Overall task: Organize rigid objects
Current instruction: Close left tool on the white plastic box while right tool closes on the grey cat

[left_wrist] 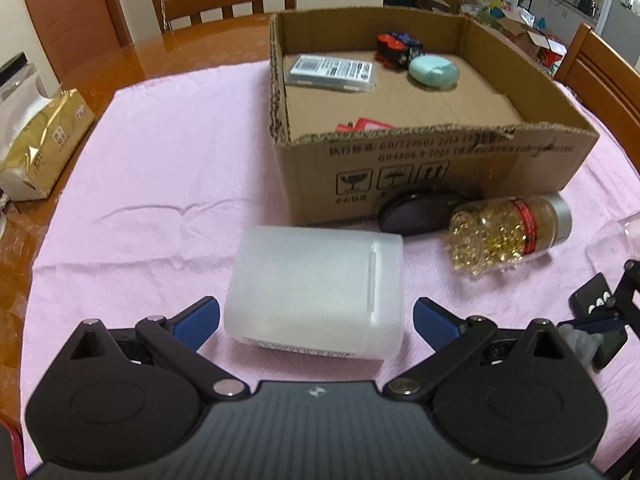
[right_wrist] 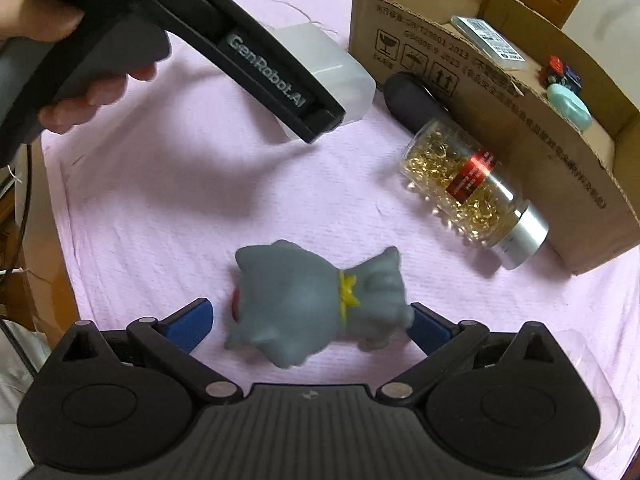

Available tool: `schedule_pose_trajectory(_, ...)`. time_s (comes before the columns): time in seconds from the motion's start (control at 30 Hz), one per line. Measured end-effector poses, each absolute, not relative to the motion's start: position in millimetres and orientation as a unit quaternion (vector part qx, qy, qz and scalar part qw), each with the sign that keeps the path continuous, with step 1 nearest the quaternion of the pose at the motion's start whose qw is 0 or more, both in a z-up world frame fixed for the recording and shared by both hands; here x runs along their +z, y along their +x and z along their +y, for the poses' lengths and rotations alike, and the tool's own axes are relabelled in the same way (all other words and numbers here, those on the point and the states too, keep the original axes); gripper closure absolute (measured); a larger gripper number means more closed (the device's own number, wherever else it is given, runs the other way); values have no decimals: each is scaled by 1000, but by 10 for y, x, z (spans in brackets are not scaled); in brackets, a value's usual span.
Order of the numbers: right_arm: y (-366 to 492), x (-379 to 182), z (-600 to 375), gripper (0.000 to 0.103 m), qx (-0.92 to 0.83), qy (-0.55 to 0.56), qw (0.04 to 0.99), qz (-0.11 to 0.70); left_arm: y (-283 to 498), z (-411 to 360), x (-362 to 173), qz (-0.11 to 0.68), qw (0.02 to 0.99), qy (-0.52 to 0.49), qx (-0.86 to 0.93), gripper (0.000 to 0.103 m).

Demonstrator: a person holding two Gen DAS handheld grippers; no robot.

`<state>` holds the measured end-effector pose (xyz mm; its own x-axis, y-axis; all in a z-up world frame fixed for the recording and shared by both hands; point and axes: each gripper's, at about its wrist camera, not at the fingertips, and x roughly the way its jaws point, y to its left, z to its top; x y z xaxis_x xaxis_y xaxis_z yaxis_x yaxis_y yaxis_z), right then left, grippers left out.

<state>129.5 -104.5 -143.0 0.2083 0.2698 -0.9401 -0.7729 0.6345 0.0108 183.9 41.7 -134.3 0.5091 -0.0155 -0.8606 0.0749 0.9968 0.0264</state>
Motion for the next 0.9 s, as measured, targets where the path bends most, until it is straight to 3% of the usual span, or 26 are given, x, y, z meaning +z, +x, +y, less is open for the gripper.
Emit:
schedule_pose_trajectory(0.63, 1316, -1427, -995, 0, 341, -235, 744, 525, 2044, 447, -1475, 517, 854, 35, -49, 1)
schedule_pose_trajectory(0.77, 1338, -1432, -986, 0, 338, -235, 743, 528, 2062, 458, -1457, 517, 853, 34, -62, 8)
schedule_pose_trajectory(0.9, 1363, -1432, -963, 0, 332, -234, 743, 532, 2055, 455, -1423, 514, 853, 43, -76, 9)
